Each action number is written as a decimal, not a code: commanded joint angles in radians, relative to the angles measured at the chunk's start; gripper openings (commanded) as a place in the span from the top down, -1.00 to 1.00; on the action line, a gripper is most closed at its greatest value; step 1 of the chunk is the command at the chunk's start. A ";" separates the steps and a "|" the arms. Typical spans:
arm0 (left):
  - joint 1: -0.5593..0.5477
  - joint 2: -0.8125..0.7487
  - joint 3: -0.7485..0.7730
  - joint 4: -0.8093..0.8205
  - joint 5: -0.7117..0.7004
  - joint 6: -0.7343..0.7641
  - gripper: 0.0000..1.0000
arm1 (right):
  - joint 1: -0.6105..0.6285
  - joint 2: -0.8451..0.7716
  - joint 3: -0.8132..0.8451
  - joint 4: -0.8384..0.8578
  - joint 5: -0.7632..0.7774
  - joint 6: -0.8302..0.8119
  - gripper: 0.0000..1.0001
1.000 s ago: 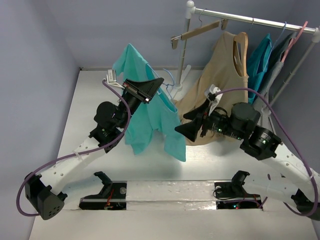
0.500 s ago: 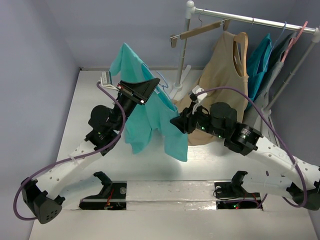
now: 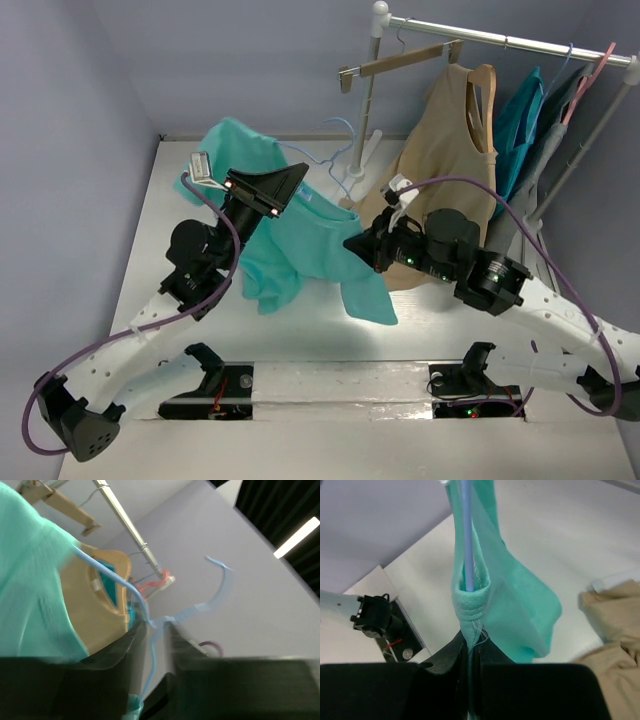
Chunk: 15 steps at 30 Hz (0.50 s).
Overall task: Place the t-shirt on the hanger
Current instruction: Place the hanger at the clothesline.
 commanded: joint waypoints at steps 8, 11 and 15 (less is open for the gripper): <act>0.002 -0.202 0.056 -0.177 -0.026 0.286 -0.50 | -0.012 -0.119 0.101 -0.308 0.234 0.114 1.00; 0.002 -0.288 0.055 -0.239 -0.037 0.342 -0.61 | -0.012 -0.133 0.147 -0.431 0.288 0.146 1.00; 0.002 -0.403 0.050 -0.325 -0.072 0.404 -0.67 | -0.012 -0.122 0.219 -0.647 0.377 0.223 1.00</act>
